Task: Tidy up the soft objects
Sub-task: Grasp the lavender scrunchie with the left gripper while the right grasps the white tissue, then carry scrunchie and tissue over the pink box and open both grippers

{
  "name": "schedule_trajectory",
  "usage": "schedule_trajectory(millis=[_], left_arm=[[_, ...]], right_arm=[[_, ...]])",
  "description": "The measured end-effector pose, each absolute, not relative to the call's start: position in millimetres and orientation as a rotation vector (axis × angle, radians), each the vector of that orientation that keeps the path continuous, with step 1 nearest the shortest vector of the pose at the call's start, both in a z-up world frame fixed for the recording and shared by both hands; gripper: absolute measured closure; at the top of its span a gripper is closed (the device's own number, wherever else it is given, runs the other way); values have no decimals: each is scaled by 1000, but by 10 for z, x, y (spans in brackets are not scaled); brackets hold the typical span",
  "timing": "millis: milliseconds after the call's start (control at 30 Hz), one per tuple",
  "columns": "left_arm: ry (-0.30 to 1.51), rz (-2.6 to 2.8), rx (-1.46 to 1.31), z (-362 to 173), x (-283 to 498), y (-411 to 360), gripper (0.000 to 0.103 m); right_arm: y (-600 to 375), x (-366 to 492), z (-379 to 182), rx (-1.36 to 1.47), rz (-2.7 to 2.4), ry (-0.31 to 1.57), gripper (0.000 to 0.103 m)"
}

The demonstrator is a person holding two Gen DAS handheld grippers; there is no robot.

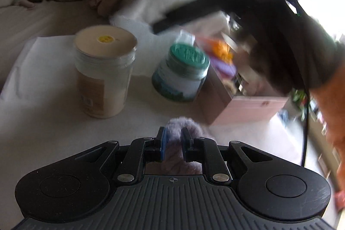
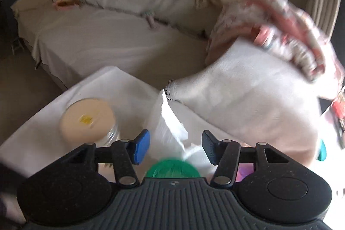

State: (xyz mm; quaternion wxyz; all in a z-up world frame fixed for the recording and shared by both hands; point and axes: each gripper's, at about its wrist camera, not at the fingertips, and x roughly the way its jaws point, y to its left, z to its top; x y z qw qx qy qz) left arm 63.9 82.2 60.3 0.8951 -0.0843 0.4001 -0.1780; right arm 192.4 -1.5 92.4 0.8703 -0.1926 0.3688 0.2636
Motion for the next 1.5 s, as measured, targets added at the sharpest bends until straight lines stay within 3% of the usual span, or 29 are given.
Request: schedule_trajectory(millis=[67,133,167,200,400,667,967,1233,1367,1500], left_arm=[[845,-361,-116,567,669,746,81],[868,-361,-92,517,703,690,78],[881,-368,-94,489,725,674,78],[894,-379,-100,456,736,658,77],[923,-402,-104,322,814,609,75],[812,-394,-122,351,681,676,84],[446,-296,-94,1589,587,1145,84],[312,-294,-58,2411,987,899,84],[311,-405,-101,2500,1239,525,83],[456,-504,-148,2153,1543,-22,82]], right_arm=[[78,2100,817,-386,537,828,51],[140,2156,698,-381,539,875,64],[158,2144,652,-397,538,890,86],[175,2149,614,-409,539,903,100],[16,2027,750,-390,545,838,101],[-223,1930,1163,-293,534,728,101],[-583,1611,2045,-189,527,498,101],[-1386,1314,2715,-94,448,346,101],[-1899,1166,2857,-48,409,291,101],[-2276,1106,2742,-22,353,290,101]])
